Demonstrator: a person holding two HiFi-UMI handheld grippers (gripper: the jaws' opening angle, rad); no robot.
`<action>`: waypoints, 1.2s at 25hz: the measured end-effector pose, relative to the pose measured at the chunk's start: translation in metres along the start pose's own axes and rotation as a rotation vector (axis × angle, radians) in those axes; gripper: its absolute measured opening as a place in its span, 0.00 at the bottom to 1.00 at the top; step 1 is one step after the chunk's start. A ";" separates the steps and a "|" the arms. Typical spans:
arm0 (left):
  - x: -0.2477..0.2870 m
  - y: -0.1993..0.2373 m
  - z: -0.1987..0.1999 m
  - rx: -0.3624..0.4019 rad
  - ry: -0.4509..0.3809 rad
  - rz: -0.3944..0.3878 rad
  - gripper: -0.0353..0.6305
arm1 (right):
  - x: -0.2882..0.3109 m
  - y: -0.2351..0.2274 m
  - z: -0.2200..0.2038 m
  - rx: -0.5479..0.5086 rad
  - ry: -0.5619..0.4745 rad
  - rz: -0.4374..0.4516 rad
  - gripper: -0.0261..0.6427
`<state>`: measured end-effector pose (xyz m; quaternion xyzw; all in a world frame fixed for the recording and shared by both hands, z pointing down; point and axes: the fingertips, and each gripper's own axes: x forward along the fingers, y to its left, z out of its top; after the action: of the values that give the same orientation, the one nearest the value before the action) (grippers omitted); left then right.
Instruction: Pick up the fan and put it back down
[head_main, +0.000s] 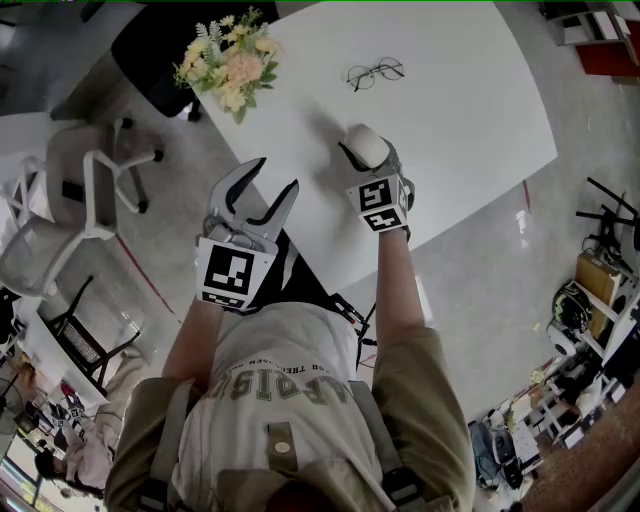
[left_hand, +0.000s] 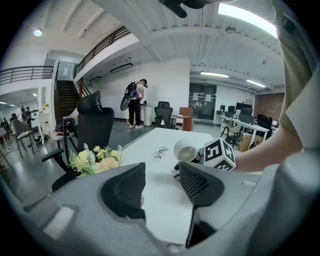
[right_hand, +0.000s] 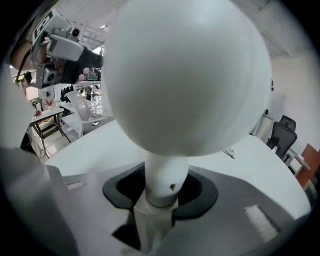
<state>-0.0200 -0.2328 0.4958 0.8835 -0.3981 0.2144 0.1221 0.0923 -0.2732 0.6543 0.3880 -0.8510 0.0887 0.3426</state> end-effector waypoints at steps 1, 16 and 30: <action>0.000 0.000 0.000 0.000 0.000 0.000 0.39 | 0.000 0.000 -0.001 0.001 0.005 -0.004 0.28; 0.001 -0.003 -0.005 0.000 0.014 -0.002 0.39 | 0.001 0.000 0.000 0.029 0.000 -0.013 0.28; 0.004 -0.008 -0.006 -0.003 0.020 -0.007 0.39 | -0.005 -0.002 0.003 0.072 -0.038 -0.012 0.36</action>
<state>-0.0131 -0.2282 0.5025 0.8825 -0.3940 0.2224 0.1282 0.0943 -0.2730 0.6486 0.4068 -0.8513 0.1099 0.3126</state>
